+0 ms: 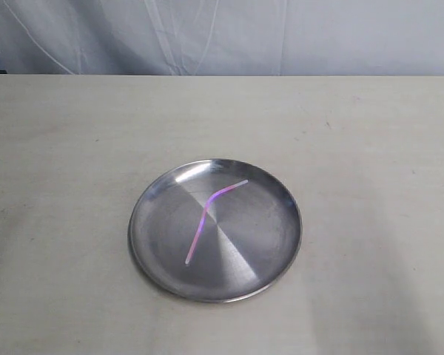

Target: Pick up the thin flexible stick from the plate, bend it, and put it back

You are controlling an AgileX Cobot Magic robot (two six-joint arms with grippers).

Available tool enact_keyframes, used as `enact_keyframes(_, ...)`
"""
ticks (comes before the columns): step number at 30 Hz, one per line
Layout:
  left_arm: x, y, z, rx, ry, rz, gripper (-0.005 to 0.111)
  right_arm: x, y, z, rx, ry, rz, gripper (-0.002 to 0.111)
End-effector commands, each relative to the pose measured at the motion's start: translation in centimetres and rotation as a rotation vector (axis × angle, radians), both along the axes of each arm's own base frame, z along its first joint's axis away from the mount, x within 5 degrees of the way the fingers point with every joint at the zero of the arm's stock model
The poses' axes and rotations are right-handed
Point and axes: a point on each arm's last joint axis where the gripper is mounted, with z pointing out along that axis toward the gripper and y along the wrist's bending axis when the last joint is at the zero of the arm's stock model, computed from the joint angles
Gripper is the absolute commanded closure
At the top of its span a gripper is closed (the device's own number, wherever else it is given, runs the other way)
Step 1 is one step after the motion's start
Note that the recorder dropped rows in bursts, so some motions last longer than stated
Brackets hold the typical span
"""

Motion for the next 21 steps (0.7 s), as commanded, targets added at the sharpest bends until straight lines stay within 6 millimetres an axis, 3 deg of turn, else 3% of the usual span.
enact_keyframes(1,-0.1,0.1,-0.1,-0.011,0.001,0.009,0.107,-2.3,-1.5,-3.4,-0.001,-0.029,-0.209,0.108)
enact_keyframes(16,0.0,0.1,-0.1,-0.011,-0.002,0.015,0.107,-3.4,-2.7,-12.2,0.023,0.073,-0.382,0.108)
enact_keyframes(21,0.0,0.1,-0.1,-0.011,-0.002,0.015,0.107,-3.5,-3.1,-14.1,0.03,0.073,-0.433,0.108)
